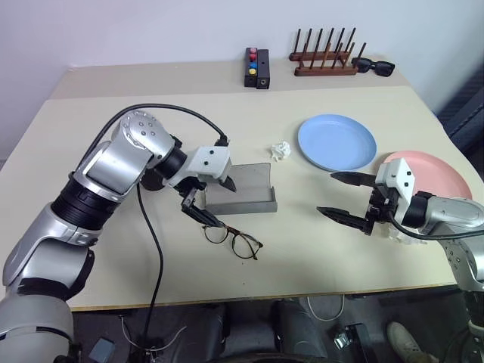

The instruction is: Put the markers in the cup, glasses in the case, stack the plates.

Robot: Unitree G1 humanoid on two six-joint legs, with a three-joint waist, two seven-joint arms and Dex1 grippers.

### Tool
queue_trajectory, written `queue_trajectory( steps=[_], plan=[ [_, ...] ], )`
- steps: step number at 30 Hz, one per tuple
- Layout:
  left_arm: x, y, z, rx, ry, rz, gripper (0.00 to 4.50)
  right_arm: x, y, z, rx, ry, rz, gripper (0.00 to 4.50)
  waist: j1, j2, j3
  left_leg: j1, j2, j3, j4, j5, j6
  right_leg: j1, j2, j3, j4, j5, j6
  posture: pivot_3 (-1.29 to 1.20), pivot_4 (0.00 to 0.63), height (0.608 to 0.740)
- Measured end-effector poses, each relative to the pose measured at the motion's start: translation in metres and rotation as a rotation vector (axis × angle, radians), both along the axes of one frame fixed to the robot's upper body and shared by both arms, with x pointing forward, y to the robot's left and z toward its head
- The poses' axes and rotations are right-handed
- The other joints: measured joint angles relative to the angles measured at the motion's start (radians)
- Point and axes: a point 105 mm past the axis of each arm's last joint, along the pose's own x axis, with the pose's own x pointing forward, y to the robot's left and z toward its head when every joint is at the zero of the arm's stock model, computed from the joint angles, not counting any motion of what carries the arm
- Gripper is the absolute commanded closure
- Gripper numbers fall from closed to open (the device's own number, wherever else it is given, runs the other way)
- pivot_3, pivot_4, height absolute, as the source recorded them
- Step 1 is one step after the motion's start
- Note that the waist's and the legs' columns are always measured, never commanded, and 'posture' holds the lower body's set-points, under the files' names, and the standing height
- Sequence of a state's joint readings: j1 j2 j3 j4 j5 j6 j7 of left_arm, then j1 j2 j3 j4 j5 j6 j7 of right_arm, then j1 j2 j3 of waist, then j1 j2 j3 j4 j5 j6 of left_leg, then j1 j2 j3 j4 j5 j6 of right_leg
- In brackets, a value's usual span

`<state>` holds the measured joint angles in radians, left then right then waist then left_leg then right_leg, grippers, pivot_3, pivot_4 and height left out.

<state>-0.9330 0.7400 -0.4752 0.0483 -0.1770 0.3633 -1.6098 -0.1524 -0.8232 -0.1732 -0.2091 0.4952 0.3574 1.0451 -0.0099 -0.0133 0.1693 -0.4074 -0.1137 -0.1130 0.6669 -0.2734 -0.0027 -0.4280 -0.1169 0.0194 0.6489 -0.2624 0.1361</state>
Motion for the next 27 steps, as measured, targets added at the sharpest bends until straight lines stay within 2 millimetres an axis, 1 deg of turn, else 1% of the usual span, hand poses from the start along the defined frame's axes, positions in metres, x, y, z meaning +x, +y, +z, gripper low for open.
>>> queue_trajectory(
  steps=[4,7,9,11,13,16,18,23,27],
  plan=[
    [0.007,-0.005,-0.002,-0.051,-0.037,-0.036,0.05,-0.005,-0.001,-0.006,0.01,0.033,0.012,0.0,0.004,0.0,0.0,0.0,0.0,0.0,0.0,0.0,0.0,0.0,0.0,0.0,0.0,0.0,0.0,0.0,0.15,0.74],
    [0.011,-0.009,-0.007,-0.078,-0.044,-0.034,0.05,-0.014,-0.007,-0.014,0.011,0.058,0.026,0.0,0.005,0.0,0.0,0.0,0.0,0.0,0.0,0.0,0.0,0.0,0.0,0.0,0.0,0.0,0.0,0.0,0.15,0.74],
    [0.013,-0.012,-0.011,-0.11,-0.04,-0.025,0.05,-0.019,-0.017,-0.015,0.013,0.056,0.025,0.0,0.003,0.0,0.0,0.0,0.0,0.0,0.0,0.0,0.0,0.0,0.0,0.0,0.0,0.0,0.0,0.0,0.15,0.74],
    [0.013,-0.015,-0.014,-0.13,-0.038,-0.026,0.05,-0.022,-0.028,-0.009,0.017,0.041,0.028,0.0,0.001,0.0,0.0,0.0,0.0,0.0,0.0,0.0,0.0,0.0,0.0,0.0,0.0,0.0,0.0,0.0,0.15,0.74],
    [0.014,-0.013,-0.016,-0.125,-0.038,-0.035,0.05,-0.026,-0.036,-0.006,0.0,0.045,0.05,0.0,0.0,0.0,0.0,0.0,0.0,0.0,0.0,0.0,0.0,0.0,0.0,0.0,0.0,0.0,0.0,0.0,0.15,0.74],
    [0.015,-0.002,-0.025,-0.08,-0.028,-0.057,0.05,-0.035,-0.043,-0.007,-0.002,0.091,0.094,0.0,-0.001,0.0,0.0,0.0,0.0,0.0,0.0,0.0,0.0,0.0,0.0,0.0,0.0,0.0,0.0,0.0,0.15,0.74],
    [0.016,-0.001,-0.028,-0.061,-0.009,-0.062,0.05,-0.038,-0.045,-0.01,0.003,0.115,0.116,0.0,-0.001,0.0,0.0,0.0,0.0,0.0,0.0,0.0,0.001,0.001,0.0,0.0,0.0,0.0,0.0,0.0,0.15,0.74],
    [0.019,0.001,-0.027,-0.014,-0.038,-0.114,0.05,-0.042,-0.041,-0.009,-0.002,0.114,0.168,0.0,0.001,0.0,0.0,0.0,0.0,0.0,0.001,0.0,0.001,0.001,0.0,0.0,0.0,0.0,0.0,0.0,0.15,0.74],
    [0.015,0.001,-0.033,0.014,-0.026,-0.165,0.05,-0.042,-0.031,-0.015,0.016,0.122,0.202,0.0,0.0,0.0,0.0,0.0,0.0,0.0,0.001,0.0,0.001,0.001,0.0,0.0,0.0,0.0,0.0,0.0,0.15,0.74]
  ],
)
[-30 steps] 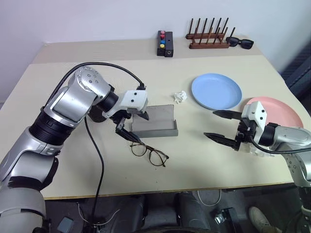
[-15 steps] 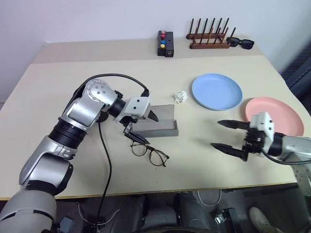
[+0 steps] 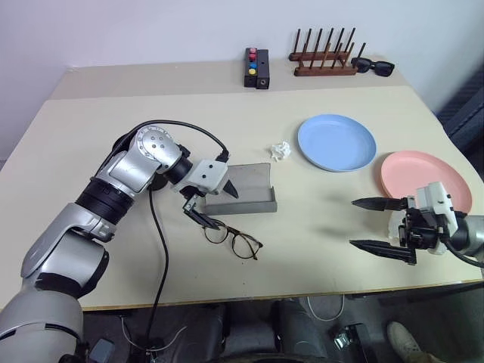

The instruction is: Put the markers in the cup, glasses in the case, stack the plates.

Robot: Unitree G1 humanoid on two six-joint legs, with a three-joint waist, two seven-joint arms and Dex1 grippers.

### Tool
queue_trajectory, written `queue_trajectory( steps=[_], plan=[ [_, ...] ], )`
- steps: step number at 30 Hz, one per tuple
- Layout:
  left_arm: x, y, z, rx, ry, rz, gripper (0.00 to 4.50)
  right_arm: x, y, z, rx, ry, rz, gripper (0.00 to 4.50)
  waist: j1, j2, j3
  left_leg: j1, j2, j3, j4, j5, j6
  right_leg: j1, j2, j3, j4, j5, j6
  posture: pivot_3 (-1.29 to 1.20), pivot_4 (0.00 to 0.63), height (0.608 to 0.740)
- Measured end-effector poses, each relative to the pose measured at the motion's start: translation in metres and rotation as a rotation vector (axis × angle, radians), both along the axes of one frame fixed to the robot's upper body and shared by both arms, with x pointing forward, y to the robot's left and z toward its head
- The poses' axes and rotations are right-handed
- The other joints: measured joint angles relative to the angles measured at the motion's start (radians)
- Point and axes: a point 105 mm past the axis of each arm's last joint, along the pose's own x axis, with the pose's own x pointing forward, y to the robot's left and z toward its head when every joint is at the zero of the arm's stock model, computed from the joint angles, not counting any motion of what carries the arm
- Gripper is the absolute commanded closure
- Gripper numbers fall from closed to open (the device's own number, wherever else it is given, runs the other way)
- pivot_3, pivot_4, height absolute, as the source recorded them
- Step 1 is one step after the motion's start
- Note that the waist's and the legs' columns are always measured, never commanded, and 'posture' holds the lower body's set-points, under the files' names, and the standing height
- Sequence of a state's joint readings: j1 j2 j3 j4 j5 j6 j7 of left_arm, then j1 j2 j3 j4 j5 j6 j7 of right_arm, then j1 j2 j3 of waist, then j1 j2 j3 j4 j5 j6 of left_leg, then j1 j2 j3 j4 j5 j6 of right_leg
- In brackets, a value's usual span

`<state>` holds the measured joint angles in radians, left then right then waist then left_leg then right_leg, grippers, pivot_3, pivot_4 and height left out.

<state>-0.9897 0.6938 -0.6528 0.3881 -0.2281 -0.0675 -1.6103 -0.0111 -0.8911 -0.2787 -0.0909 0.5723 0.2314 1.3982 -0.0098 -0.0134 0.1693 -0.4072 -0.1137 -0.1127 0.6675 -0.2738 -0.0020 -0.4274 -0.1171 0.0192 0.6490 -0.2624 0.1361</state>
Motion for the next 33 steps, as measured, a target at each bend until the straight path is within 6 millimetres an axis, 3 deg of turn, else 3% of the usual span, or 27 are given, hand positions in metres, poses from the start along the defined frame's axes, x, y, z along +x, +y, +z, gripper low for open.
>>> queue_trajectory(
  steps=[7,12,21,33],
  plan=[
    [-0.005,0.0,-0.007,0.046,-0.006,-0.075,0.05,0.001,0.015,-0.001,0.01,-0.018,0.033,0.0,0.002,0.0,0.0,0.0,0.0,0.0,0.0,0.0,0.0,0.0,0.0,0.0,0.0,0.0,0.0,0.0,0.15,0.74],
    [-0.005,-0.008,0.0,0.037,0.017,-0.075,0.05,0.002,0.021,0.001,0.022,-0.04,0.031,0.0,0.001,0.0,0.0,0.0,0.0,0.0,0.0,0.0,0.0,0.0,0.0,0.0,0.0,0.0,0.0,0.0,0.15,0.74],
    [-0.013,-0.019,-0.001,0.052,0.046,-0.108,0.05,0.003,0.022,0.002,0.026,-0.051,0.016,0.0,0.0,0.0,0.0,0.0,0.0,0.0,0.0,0.0,0.0,0.0,0.0,0.0,0.0,0.0,0.0,0.0,0.15,0.74],
    [-0.015,-0.015,-0.011,0.109,0.043,-0.124,0.05,0.005,0.024,0.003,0.03,-0.067,-0.009,0.0,0.0,0.0,0.0,0.0,0.0,0.0,0.0,0.0,0.0,0.0,0.0,0.0,0.0,0.0,0.0,0.0,0.15,0.74]
  ],
)
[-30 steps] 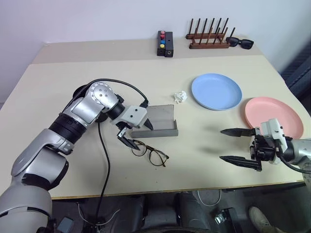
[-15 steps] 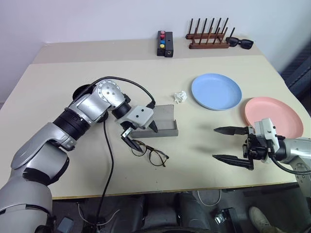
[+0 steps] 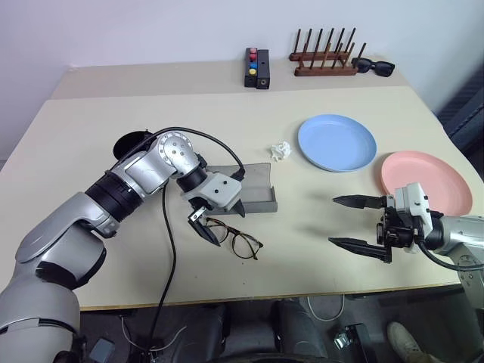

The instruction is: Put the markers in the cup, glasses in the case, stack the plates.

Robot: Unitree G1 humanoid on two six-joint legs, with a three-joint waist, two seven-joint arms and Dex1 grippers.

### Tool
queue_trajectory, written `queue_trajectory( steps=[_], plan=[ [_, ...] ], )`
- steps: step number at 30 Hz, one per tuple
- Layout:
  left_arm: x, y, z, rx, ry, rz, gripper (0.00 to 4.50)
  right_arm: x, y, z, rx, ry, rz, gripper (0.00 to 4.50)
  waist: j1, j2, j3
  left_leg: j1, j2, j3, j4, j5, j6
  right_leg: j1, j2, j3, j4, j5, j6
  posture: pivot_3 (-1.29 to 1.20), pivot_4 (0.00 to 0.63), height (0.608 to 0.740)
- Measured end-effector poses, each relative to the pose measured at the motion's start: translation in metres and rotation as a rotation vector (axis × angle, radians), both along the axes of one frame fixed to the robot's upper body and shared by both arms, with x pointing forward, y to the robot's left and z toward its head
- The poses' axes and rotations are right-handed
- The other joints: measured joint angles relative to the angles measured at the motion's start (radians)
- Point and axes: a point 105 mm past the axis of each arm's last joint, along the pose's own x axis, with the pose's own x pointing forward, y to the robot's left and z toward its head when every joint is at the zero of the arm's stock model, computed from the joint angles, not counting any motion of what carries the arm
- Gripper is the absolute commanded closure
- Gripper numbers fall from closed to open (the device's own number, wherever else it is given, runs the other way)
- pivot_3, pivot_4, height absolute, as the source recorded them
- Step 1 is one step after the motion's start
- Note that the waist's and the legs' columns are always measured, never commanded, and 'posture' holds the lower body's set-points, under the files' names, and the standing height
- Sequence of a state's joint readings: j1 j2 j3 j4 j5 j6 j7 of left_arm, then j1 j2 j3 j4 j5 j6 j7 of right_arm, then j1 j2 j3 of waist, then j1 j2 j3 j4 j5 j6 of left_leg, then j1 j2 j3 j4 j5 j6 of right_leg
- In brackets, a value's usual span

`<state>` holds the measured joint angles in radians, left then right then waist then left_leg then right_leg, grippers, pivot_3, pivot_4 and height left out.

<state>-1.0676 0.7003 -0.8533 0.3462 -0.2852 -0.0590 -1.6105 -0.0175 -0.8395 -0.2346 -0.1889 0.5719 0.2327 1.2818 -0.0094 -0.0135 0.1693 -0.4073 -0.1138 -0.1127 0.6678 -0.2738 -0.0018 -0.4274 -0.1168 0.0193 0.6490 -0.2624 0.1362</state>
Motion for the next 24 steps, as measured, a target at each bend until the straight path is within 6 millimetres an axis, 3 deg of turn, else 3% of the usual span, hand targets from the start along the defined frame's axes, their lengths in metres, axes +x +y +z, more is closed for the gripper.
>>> queue_trajectory(
  steps=[5,8,15,24],
  plan=[
    [-0.001,-0.003,-0.016,0.023,0.017,-0.004,0.05,0.001,0.001,0.001,0.004,-0.006,-0.007,0.0,0.001,0.0,0.0,0.0,0.0,0.0,0.0,0.0,0.0,0.0,0.0,0.0,0.0,0.0,0.0,0.0,0.15,0.74],
    [-0.002,-0.007,-0.022,0.029,0.022,-0.011,0.8,0.001,0.002,0.001,0.004,-0.007,-0.012,0.0,0.001,0.0,0.0,0.0,0.0,0.0,0.0,0.0,0.0,0.0,0.0,0.0,0.0,0.0,0.0,0.0,0.15,0.74],
    [-0.002,-0.008,-0.021,0.015,0.022,-0.004,4.4,0.0,0.004,0.003,0.001,-0.014,-0.013,0.0,0.001,0.0,0.0,0.0,0.0,0.0,0.0,0.0,0.0,0.0,0.0,0.0,0.0,0.0,0.0,0.0,0.15,0.74],
    [-0.001,-0.012,-0.014,-0.02,0.008,-0.007,4.45,0.001,0.005,0.003,0.001,-0.012,-0.018,0.0,0.022,0.002,-0.001,0.001,0.0,0.0,0.002,0.0,0.0,0.003,0.0,0.0,0.0,0.0,0.0,0.0,0.15,0.74]
  ],
)
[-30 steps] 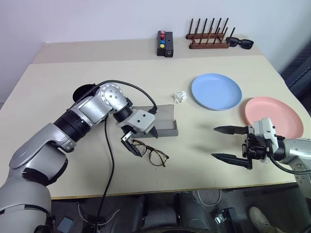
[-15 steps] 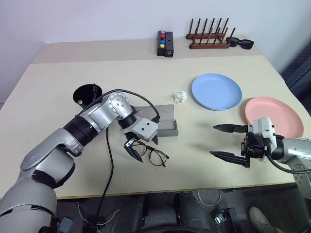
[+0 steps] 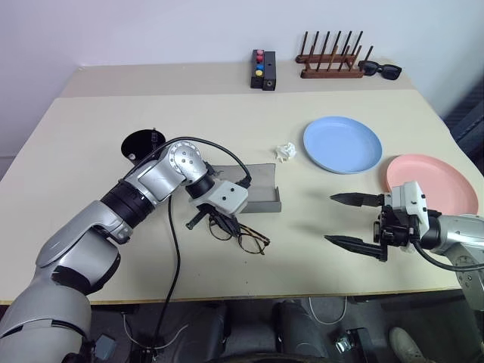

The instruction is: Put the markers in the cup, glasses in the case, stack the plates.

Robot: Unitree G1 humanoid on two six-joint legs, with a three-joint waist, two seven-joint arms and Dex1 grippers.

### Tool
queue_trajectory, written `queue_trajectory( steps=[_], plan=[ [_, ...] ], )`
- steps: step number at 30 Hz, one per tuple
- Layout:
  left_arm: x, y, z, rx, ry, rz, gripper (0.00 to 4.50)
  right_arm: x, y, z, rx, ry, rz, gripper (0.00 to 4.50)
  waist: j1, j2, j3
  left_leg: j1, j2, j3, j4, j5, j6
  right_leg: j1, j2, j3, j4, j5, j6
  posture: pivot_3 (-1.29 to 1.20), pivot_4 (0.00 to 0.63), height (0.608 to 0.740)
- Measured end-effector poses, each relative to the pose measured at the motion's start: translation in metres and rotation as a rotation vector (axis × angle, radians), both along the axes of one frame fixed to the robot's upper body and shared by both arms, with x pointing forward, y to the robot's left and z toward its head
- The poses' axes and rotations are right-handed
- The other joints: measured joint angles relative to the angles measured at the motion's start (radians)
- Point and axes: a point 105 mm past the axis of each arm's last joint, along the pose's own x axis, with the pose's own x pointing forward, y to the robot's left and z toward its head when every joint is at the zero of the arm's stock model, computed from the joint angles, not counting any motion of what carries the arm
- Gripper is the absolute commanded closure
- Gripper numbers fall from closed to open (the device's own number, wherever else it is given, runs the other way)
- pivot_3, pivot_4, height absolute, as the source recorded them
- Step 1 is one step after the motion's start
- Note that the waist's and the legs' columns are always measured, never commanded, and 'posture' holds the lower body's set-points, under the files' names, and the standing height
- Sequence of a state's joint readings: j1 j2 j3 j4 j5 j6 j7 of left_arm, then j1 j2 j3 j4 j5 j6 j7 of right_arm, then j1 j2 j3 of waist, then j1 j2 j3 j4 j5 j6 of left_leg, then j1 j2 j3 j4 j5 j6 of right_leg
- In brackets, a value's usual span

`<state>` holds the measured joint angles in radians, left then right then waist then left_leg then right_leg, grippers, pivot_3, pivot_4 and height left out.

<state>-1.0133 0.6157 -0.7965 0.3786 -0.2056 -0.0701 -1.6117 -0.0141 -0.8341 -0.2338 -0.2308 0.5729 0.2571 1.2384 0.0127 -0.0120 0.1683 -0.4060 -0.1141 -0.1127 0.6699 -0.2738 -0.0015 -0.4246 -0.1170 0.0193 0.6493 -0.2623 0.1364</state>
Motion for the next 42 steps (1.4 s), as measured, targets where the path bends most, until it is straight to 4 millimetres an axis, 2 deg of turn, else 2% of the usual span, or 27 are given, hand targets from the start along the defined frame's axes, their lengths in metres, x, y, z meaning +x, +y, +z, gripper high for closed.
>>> queue_trajectory(
  steps=[9,12,18,21,23,27,30,42],
  plan=[
    [0.004,-0.001,0.007,-0.044,0.018,0.053,4.45,0.001,0.0,0.001,0.0,-0.003,-0.003,0.0,-0.001,0.0,0.0,0.0,0.0,0.0,0.0,0.0,0.0,0.0,0.0,0.0,0.0,0.0,0.0,0.0,0.15,0.74],
    [0.009,-0.006,0.025,-0.102,0.017,0.079,4.45,0.001,0.0,0.001,0.0,-0.004,-0.003,0.0,0.0,-0.001,0.0,0.0,0.0,0.0,0.0,0.0,0.0,0.0,0.0,0.0,0.0,0.0,0.0,0.0,0.15,0.74],
    [0.017,-0.026,0.076,-0.27,0.045,0.138,4.45,0.002,0.001,0.002,0.0,-0.008,0.001,0.0,-0.002,-0.001,0.0,0.0,0.0,0.0,0.0,0.0,0.0,0.0,0.0,0.0,0.0,0.0,0.0,0.0,0.15,0.74],
    [0.032,-0.032,0.094,-0.318,0.04,0.227,4.45,0.003,0.002,0.002,0.001,-0.007,0.005,0.0,-0.002,-0.001,0.0,0.0,0.0,0.0,0.0,0.0,0.0,0.0,0.001,0.0,0.0,0.0,0.0,0.0,0.15,0.74],
    [0.043,-0.028,0.099,-0.315,0.017,0.288,4.45,0.004,0.003,0.001,0.002,-0.004,0.007,0.0,-0.003,-0.001,0.0,0.0,0.0,0.0,0.0,0.0,0.0,0.0,0.001,0.0,0.0,0.0,0.0,0.0,0.15,0.74],
    [0.061,-0.011,0.088,-0.238,-0.004,0.392,4.45,0.007,0.002,0.001,0.003,-0.003,0.004,0.0,-0.006,-0.001,0.001,0.0,0.0,0.0,-0.001,0.0,0.0,-0.001,0.001,0.0,0.0,0.0,0.0,0.0,0.15,0.74],
    [0.066,-0.004,0.082,-0.197,-0.01,0.408,4.45,0.007,0.002,0.001,0.004,-0.002,0.003,0.0,-0.005,-0.001,0.001,-0.001,0.0,0.0,-0.001,0.0,0.0,-0.001,0.001,0.0,0.0,0.0,0.0,0.0,0.15,0.74],
    [0.06,-0.012,0.069,-0.154,-0.014,0.337,4.45,0.006,0.001,-0.002,0.006,0.01,-0.003,0.0,-0.004,-0.002,0.001,-0.001,0.0,0.0,-0.001,0.0,0.0,-0.002,0.0,0.0,0.0,0.0,0.0,0.0,0.15,0.74]
  ],
)
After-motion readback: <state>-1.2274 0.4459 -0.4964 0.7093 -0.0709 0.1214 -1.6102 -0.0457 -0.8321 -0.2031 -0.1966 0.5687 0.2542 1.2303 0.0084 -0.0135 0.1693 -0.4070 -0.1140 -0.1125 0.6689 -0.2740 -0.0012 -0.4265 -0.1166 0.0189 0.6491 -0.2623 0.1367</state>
